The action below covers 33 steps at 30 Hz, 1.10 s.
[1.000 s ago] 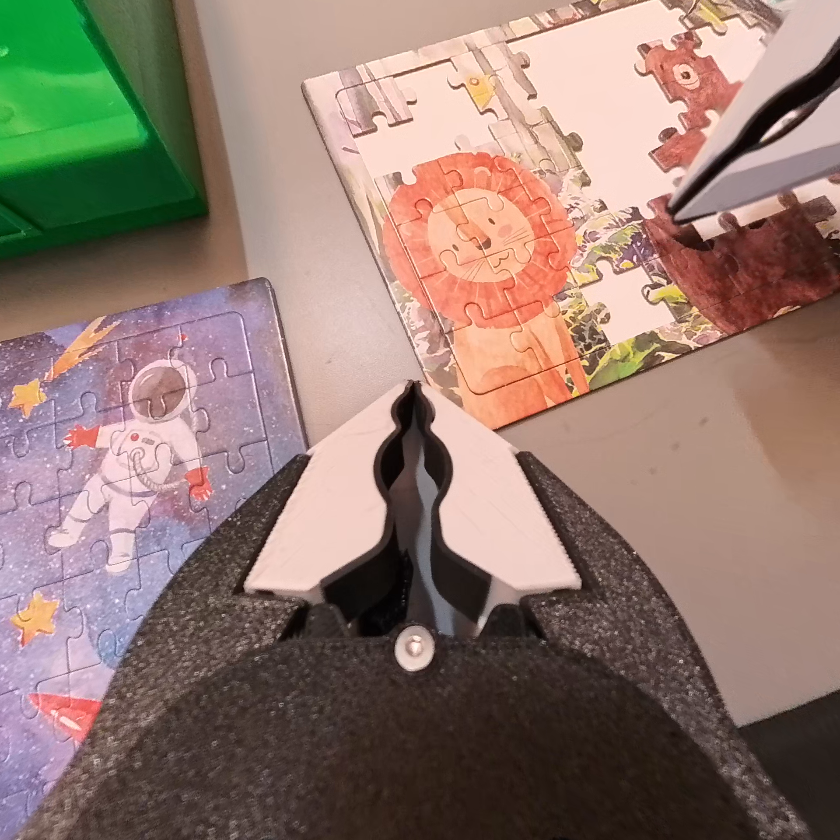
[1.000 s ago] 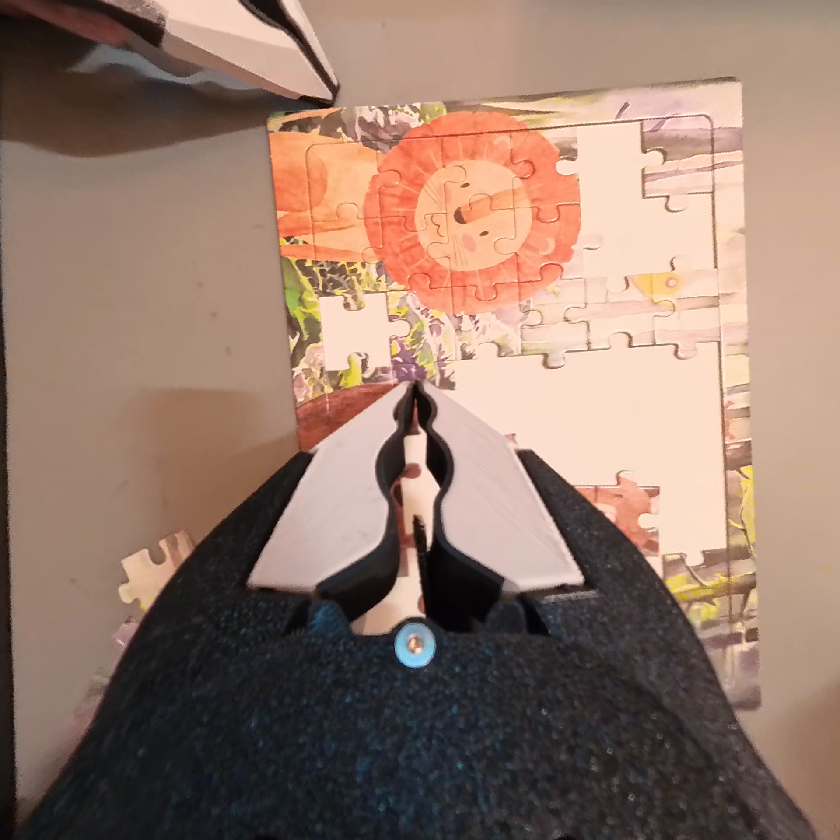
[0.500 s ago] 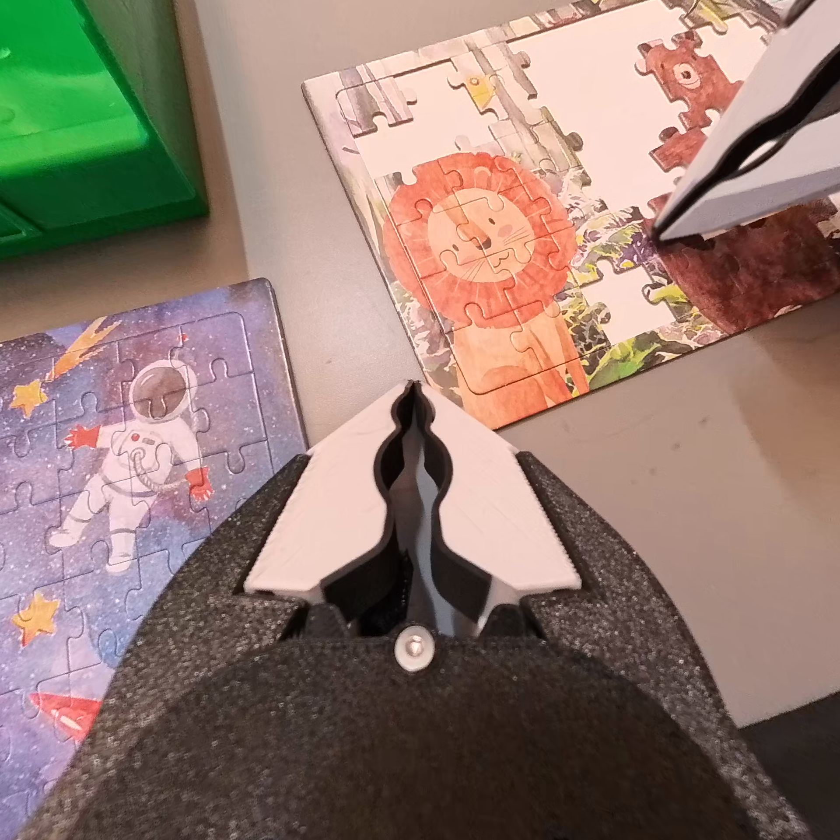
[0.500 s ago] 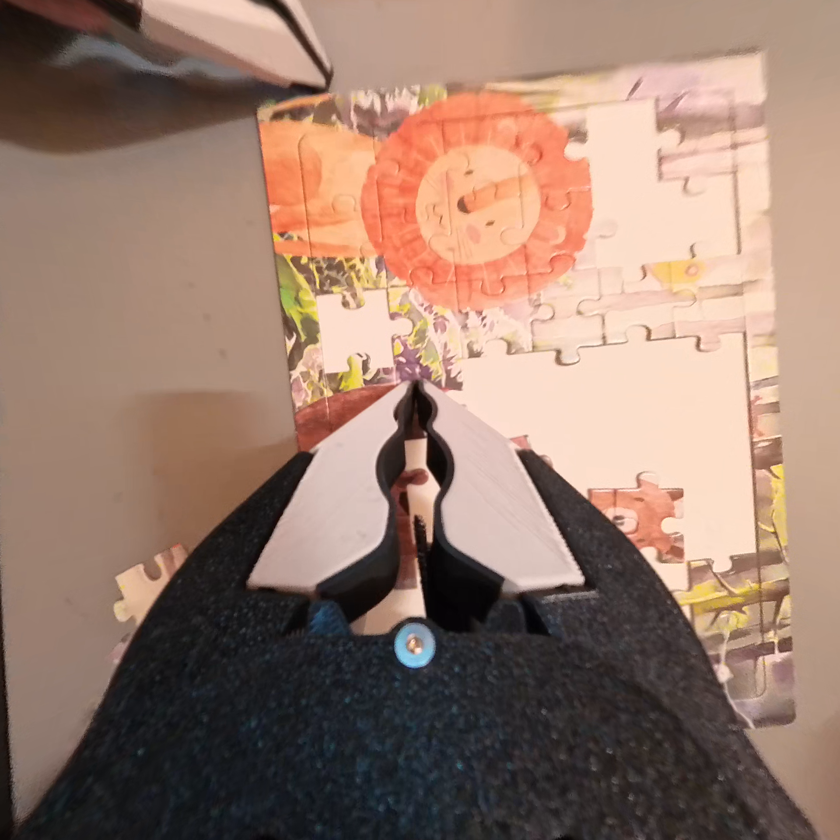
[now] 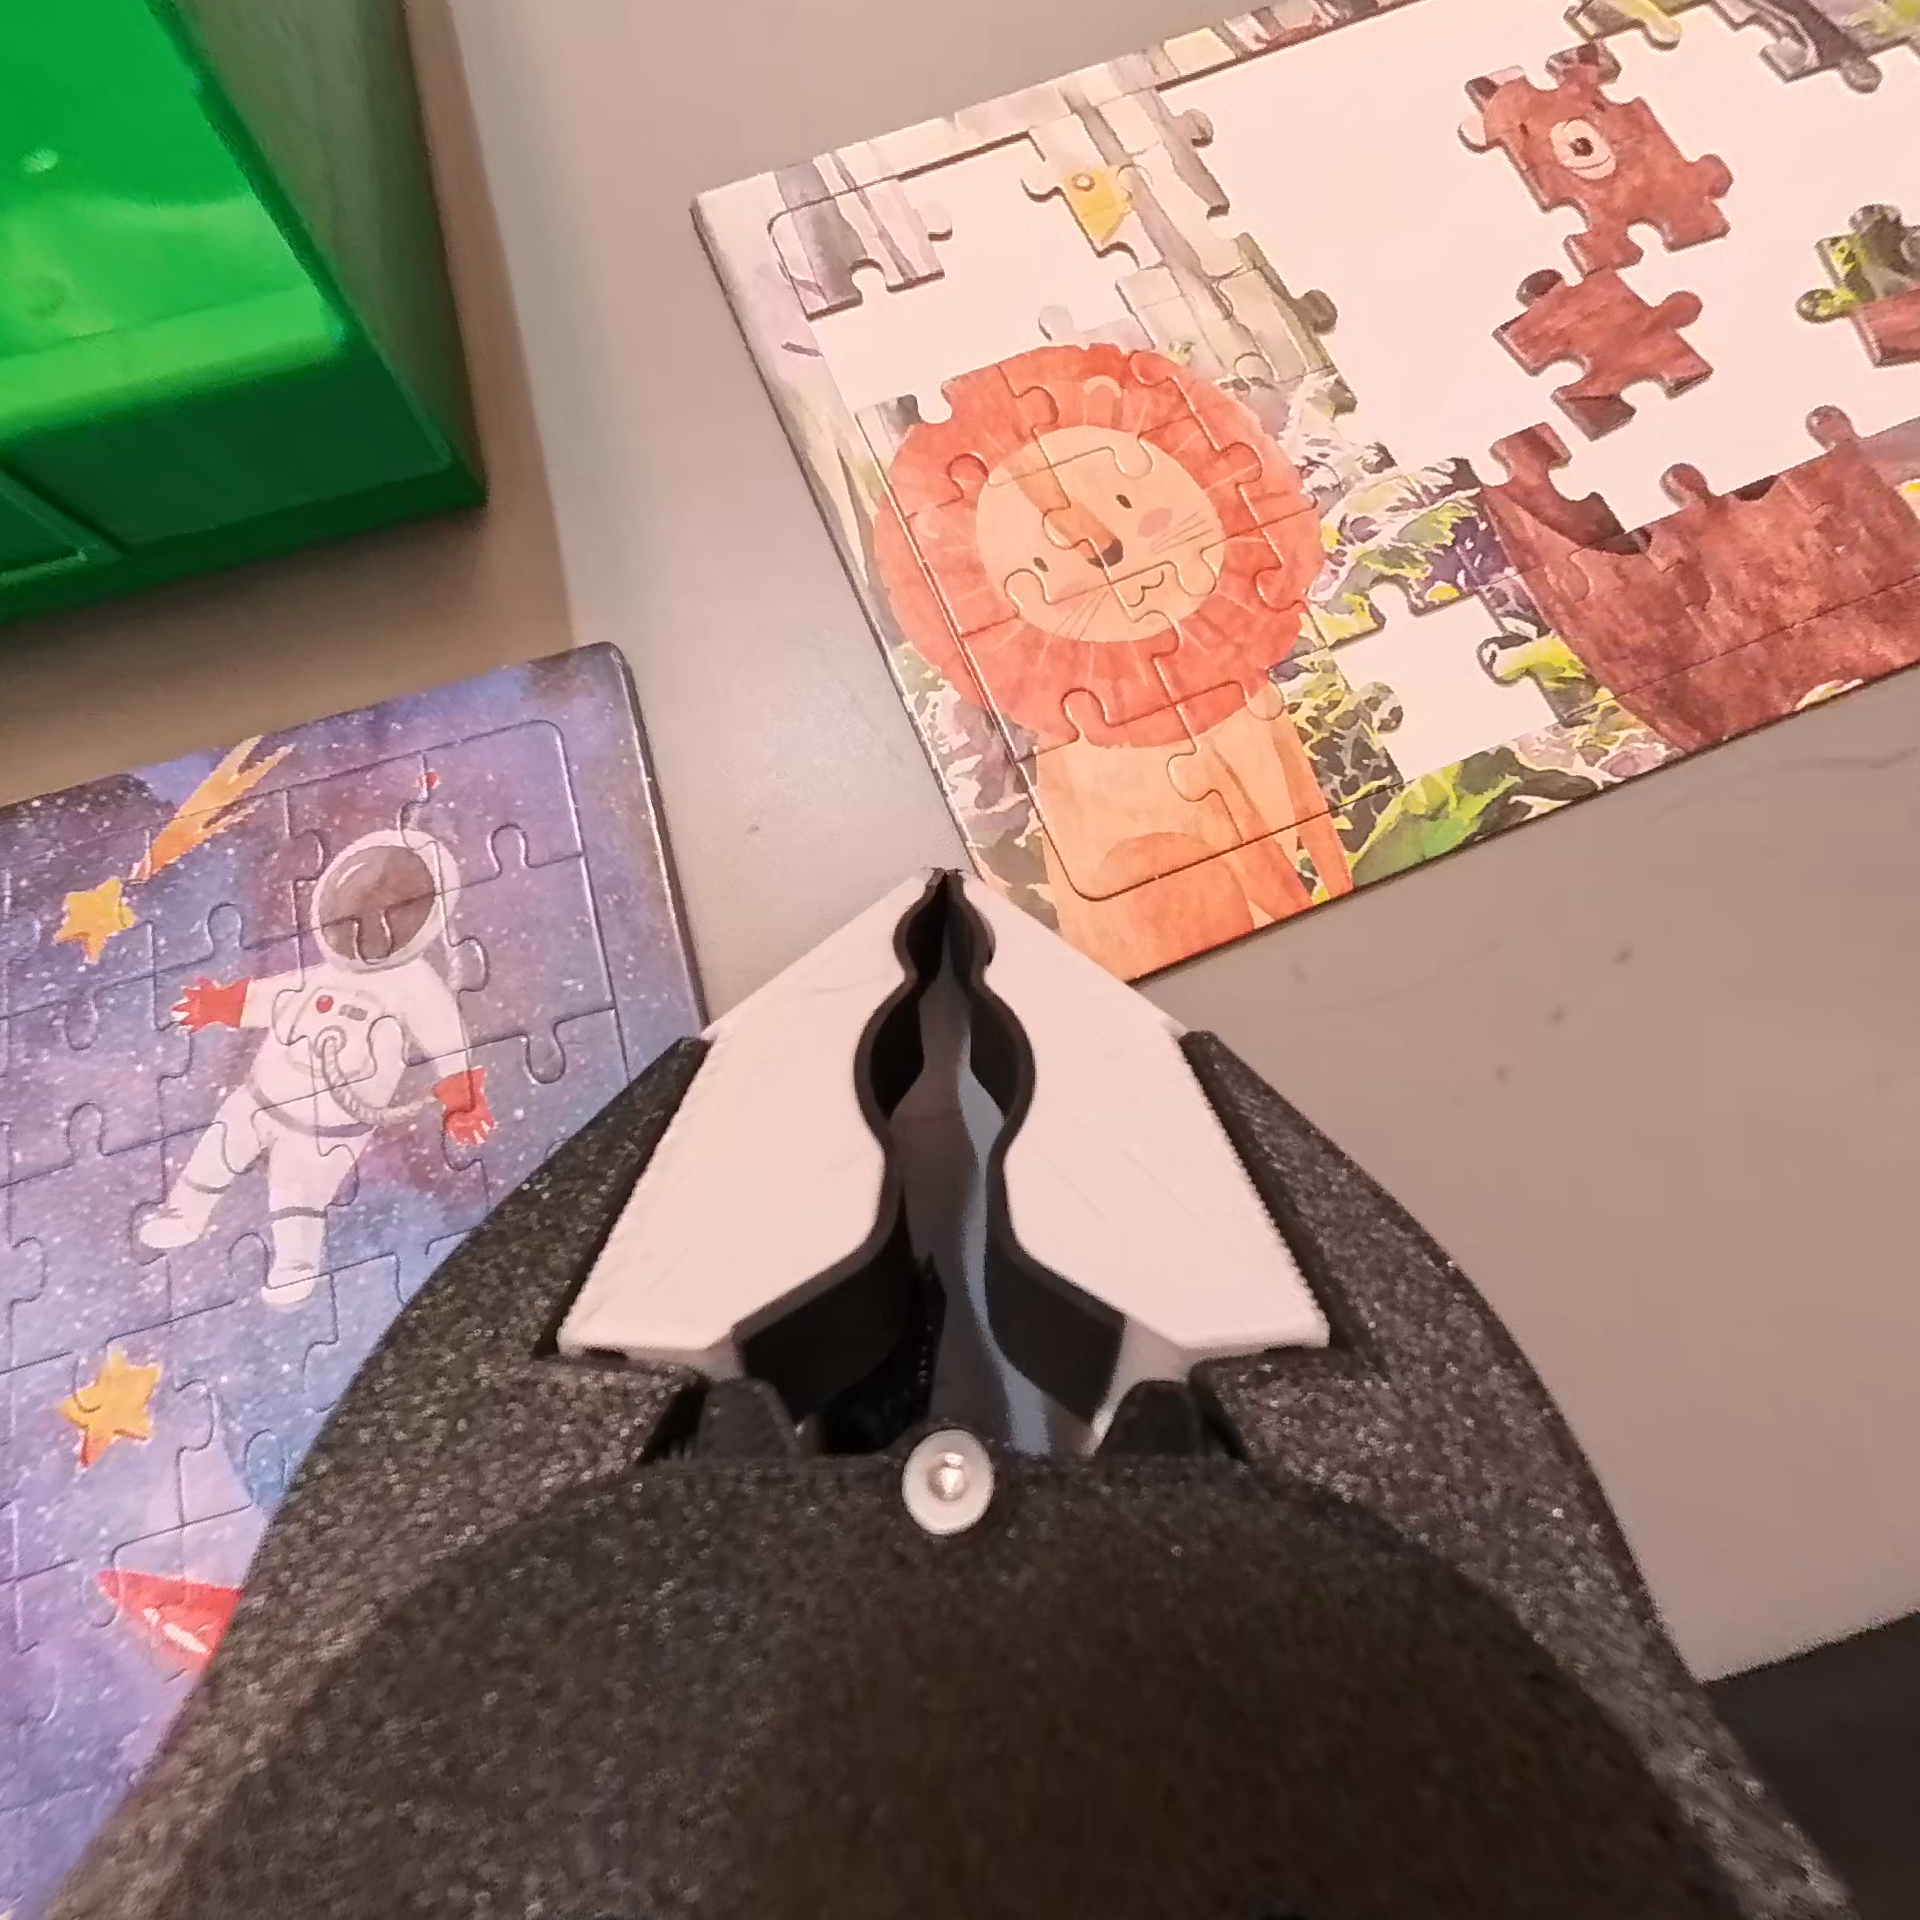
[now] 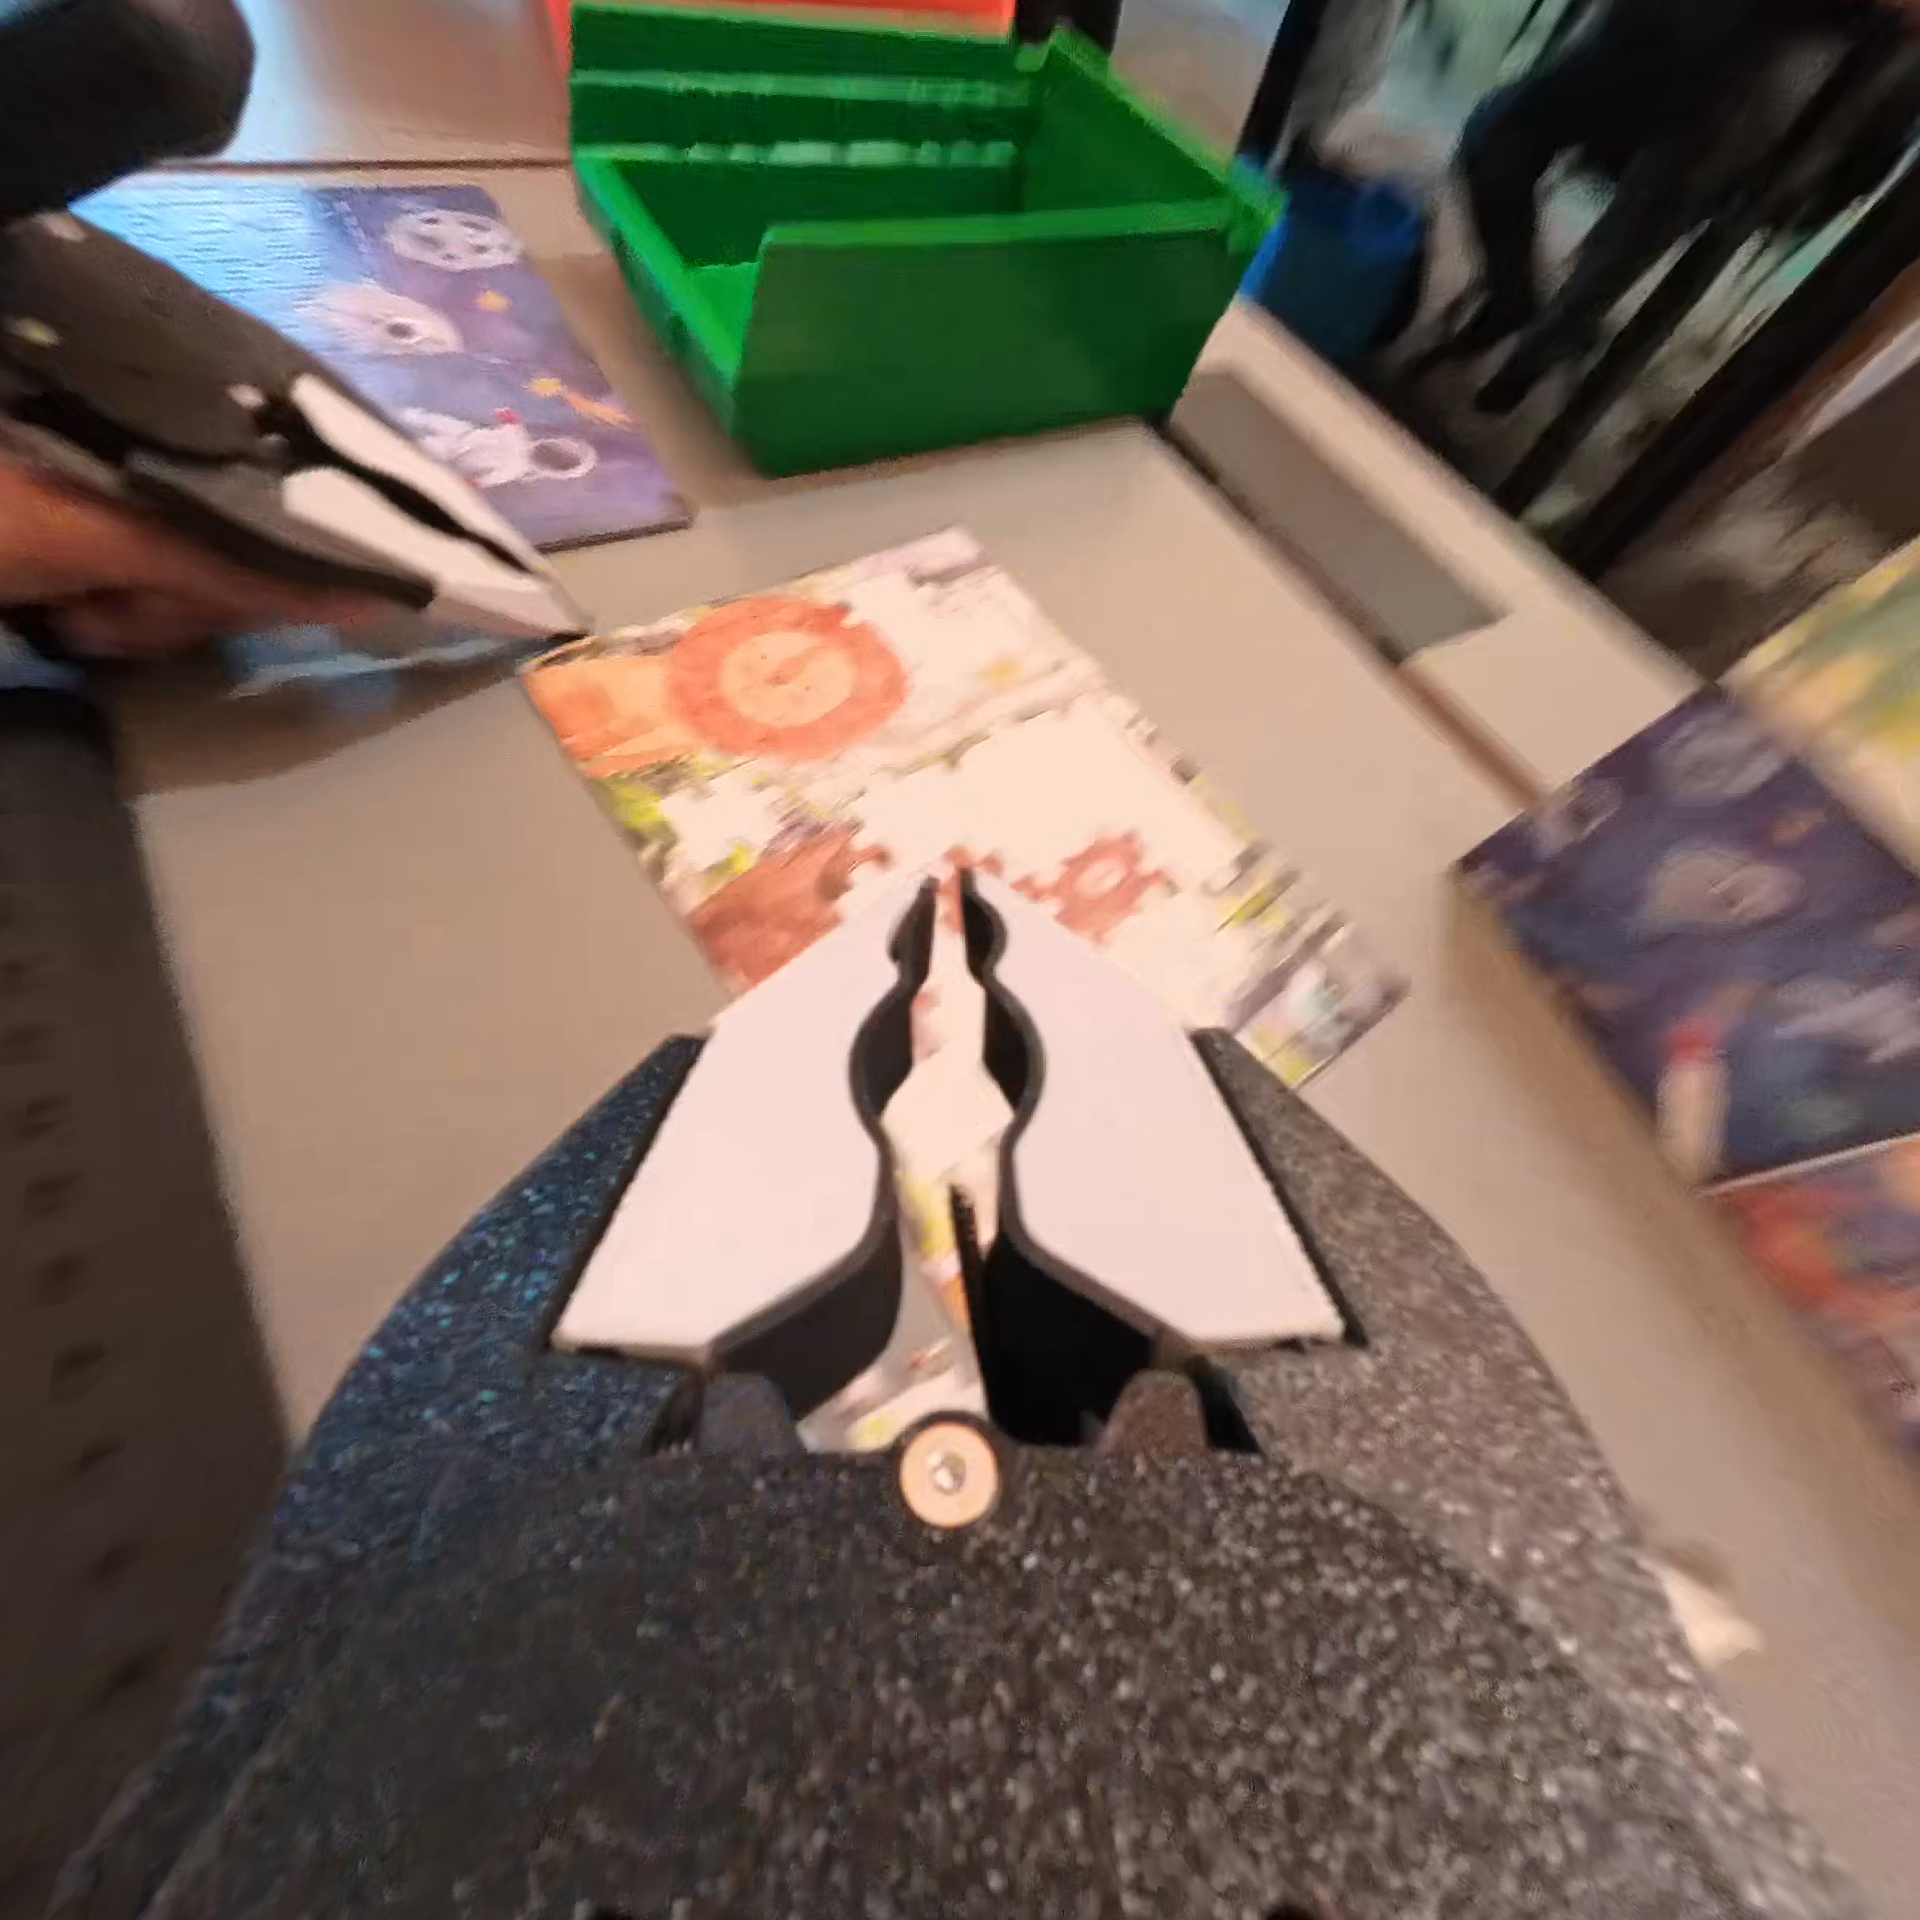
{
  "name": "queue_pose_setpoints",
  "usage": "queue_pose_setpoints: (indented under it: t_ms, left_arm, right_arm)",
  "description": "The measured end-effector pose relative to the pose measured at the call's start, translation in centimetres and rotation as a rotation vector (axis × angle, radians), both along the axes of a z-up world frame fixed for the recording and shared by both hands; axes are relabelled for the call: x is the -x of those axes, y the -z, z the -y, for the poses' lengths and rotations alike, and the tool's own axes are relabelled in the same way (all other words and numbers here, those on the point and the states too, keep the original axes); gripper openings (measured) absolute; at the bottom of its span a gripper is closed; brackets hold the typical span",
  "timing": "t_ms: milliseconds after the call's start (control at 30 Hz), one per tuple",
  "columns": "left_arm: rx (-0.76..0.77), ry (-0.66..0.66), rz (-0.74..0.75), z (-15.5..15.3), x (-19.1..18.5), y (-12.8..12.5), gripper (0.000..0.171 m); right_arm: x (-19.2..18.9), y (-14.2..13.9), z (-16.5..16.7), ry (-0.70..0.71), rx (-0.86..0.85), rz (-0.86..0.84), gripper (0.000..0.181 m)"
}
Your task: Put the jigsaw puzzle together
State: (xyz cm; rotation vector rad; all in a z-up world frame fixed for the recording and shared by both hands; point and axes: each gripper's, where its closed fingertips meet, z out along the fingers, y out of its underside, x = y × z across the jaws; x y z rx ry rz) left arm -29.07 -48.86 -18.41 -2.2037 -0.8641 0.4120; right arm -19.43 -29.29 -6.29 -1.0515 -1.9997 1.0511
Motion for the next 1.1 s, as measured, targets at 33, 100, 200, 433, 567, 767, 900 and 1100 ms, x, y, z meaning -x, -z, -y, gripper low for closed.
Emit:
queue_pose_setpoints:
  t_ms: [33,100,200,433,567,767,900,1100]
  left_arm:
    - [0.0,0.0,0.0,0.0,0.0,0.0,0.0]
    - [0.0,-0.001,0.0,0.0,0.0,0.0,0.0]
    - [0.012,-0.001,-0.012,0.0,0.0,0.0,0.0]
    - [0.035,-0.003,-0.033,0.0,0.0,0.0,0.0]
    - [0.015,-0.003,-0.014,0.0,0.0,0.0,0.0]
    - [-0.001,-0.002,0.0,-0.1,0.0,0.0,0.0]
    - [-0.015,-0.002,0.014,-0.1,-0.1,0.0,0.0]
    - [-0.016,-0.002,0.016,-0.1,-0.1,-0.1,0.0]
  right_arm:
    - [-1.0,1.6,0.1,0.0,0.05,0.075,0.019]
    - [-2.3,4.9,-0.2,-0.002,0.048,0.225,0.035]
    - [-1.3,5.6,-0.3,-0.04,-0.051,0.256,0.034]
    - [7.9,9.4,-2.1,-0.197,-0.149,0.345,0.021]
    - [10.9,11.5,-3.8,-0.112,-0.034,0.402,0.027]
    - [11.0,11.8,-3.1,-0.13,-0.029,0.397,0.022]
    - [11.3,11.8,-2.4,-0.142,-0.056,0.399,0.016]
    - [12.0,11.9,-1.3,-0.173,-0.089,0.414,0.016]
